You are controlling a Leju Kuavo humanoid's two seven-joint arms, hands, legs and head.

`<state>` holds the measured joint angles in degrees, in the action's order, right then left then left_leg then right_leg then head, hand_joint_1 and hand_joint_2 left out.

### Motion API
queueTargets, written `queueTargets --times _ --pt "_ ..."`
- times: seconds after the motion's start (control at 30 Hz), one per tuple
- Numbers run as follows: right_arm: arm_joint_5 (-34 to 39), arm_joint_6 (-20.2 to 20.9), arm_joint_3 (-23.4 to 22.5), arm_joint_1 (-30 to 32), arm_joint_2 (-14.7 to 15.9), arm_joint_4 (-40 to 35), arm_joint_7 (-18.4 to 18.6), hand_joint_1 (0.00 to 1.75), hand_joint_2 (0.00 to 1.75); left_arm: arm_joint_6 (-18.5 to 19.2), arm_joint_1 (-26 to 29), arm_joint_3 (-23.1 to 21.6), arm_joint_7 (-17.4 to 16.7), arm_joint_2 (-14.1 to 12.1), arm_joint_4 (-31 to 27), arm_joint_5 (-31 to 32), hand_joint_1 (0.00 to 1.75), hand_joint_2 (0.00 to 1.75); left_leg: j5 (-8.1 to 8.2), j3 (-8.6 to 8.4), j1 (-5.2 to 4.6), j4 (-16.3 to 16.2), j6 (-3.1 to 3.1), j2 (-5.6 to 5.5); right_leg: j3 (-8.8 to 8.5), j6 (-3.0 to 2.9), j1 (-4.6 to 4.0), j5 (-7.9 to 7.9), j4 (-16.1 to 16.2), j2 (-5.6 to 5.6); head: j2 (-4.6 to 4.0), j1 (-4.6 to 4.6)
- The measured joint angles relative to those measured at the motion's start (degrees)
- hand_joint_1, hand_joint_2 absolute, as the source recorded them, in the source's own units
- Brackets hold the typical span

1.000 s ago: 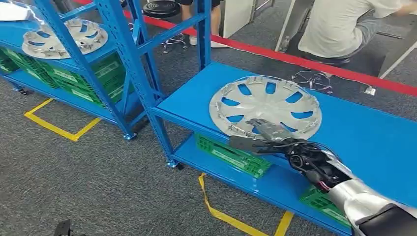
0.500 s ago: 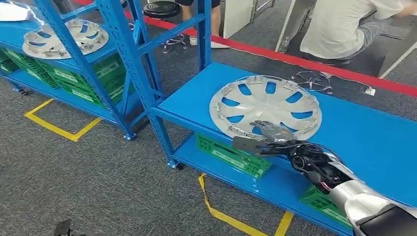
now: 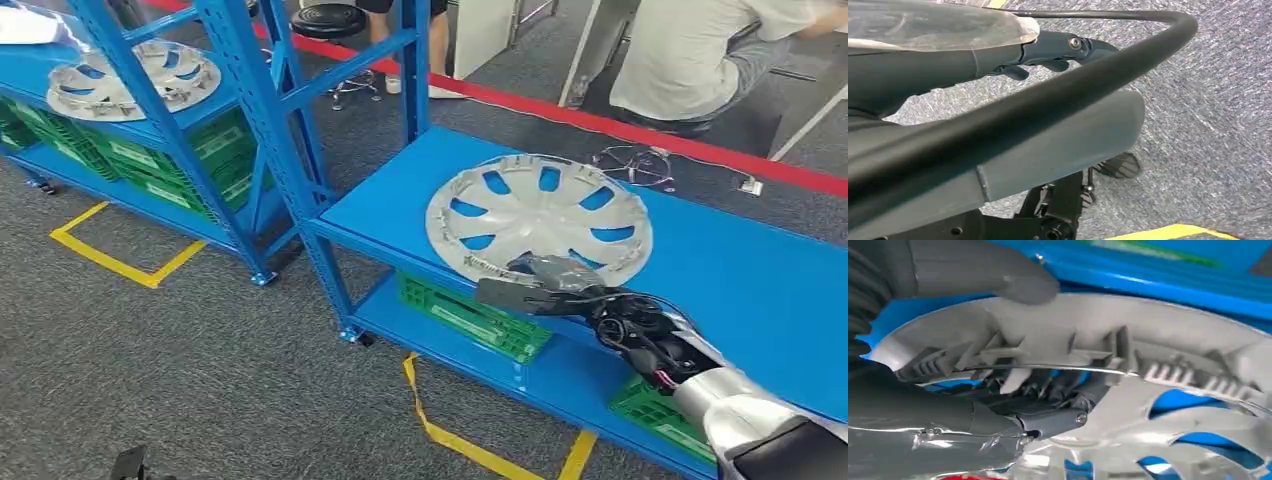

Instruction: Take the parts from the cabinet and place them on the table.

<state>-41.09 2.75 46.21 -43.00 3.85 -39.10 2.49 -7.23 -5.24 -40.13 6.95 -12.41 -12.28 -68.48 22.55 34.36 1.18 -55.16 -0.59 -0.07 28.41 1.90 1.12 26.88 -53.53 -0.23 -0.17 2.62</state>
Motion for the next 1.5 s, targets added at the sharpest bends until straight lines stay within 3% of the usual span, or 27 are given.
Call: queueTargets --times 0.23,0.47,0.5,0.97,1.23,1.37,1.5 --pt "0.0 -0.1 -0.5 0.1 0.1 0.0 0.0 1.54 1.75 0.0 0.0 0.0 0.0 0.0 0.0 -0.1 0.0 0.0 0.0 -0.01 -0.01 0.0 0.0 -0.01 -0.04 0.0 0.0 0.0 0.0 0.0 0.0 0.0" --pt "0.0 0.0 -0.5 0.2 0.1 -0.3 0.0 1.68 1.75 0.2 0.0 0.0 0.5 0.0 0.0 -0.6 0.0 0.0 0.0 -0.01 -0.01 0.0 0.0 -0.03 -0.04 0.0 0.0 0.0 0.0 -0.01 0.0 -0.02" --pt "0.0 0.0 -0.5 0.2 0.1 -0.3 0.0 1.71 1.75 0.4 0.0 0.0 0.7 0.0 0.0 -0.7 0.0 1.75 0.0 -0.01 -0.01 0.0 -0.01 -0.03 -0.04 0.0 0.0 0.0 0.0 -0.01 0.0 -0.02" --pt "-0.3 0.0 -0.5 0.2 0.0 -0.3 -0.9 1.75 1.75 0.2 0.0 0.0 2.9 0.0 0.0 -1.8 0.0 1.75 0.0 0.0 -0.01 0.0 0.0 -0.04 -0.08 0.0 0.0 0.0 0.0 -0.02 0.0 0.07" --pt "2.1 -1.2 -0.5 0.2 -1.1 -0.2 -2.2 1.75 1.75 -1.6 0.0 0.3 2.5 0.0 0.0 -2.8 0.0 1.75 0.0 0.0 -0.01 0.0 -0.01 -0.04 -0.06 0.0 -0.01 0.01 0.0 -0.02 0.0 0.0" --pt "11.3 -2.9 -1.7 0.6 -1.5 -1.2 -7.2 1.75 1.75 -2.1 0.1 0.3 2.5 0.0 0.0 -3.1 0.0 1.75 0.0 0.0 -0.01 0.0 -0.01 -0.04 -0.06 -0.01 -0.01 0.01 0.0 -0.02 0.0 0.02" --pt "16.7 -2.8 -4.0 0.8 -1.5 -5.0 -7.6 1.75 1.75 -2.1 0.1 0.3 2.5 0.0 0.0 -3.1 0.0 1.75 0.01 -0.04 0.0 0.0 -0.02 0.04 -0.05 -0.01 -0.01 0.01 0.0 0.04 0.0 -0.13"
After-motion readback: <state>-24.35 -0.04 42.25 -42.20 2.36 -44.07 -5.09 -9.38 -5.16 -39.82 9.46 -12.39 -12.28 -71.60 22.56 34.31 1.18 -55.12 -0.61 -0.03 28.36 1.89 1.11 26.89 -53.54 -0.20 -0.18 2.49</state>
